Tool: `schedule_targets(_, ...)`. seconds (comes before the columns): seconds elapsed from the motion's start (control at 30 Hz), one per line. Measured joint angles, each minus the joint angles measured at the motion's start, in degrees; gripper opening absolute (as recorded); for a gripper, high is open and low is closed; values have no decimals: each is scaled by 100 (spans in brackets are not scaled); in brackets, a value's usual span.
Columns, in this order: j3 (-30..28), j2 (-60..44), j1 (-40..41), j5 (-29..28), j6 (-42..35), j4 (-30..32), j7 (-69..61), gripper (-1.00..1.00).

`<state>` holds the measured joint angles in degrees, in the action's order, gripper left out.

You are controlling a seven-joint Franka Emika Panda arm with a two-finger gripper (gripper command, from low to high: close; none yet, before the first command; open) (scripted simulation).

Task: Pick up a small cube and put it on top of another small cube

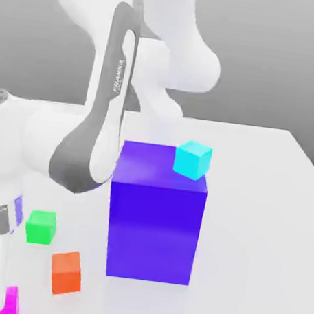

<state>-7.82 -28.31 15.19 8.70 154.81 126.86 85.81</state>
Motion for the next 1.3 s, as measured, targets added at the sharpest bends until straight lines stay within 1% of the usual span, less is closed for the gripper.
schedule_targets(0.03, 52, -206, 44, 49, 155, -45, -31, 0)
schedule_targets(0.07, 71, -318, 57, 82, 238, -71, -50, -100)
schedule_targets(0.27, 88, -374, 72, 96, 288, -83, -60, -100)
schedule_targets(0.43, -94, 409, -60, -117, -309, 102, 86, -100)
schedule_targets(0.53, -269, 1009, 22, -435, -376, 612, -287, -100)
schedule_targets(0.73, -574, 2202, 350, -1053, -298, 1843, -1387, -100)
schedule_targets(0.87, -711, 2975, 738, -1312, -229, 2675, -2245, -100)
schedule_targets(0.97, -845, 3522, 768, -1401, -163, 3293, -2950, -100)
schedule_targets(1.07, -911, 3263, 687, -1155, 242, 3445, -3343, -100)
schedule_targets(1.2, -750, 2494, 677, -476, 964, 3432, -3853, -100)
schedule_targets(1.23, -688, 2337, 708, -320, 1102, 3425, -3964, 100)
schedule_targets(1.3, -688, 2337, 708, -320, 1102, 3425, -3963, 100)
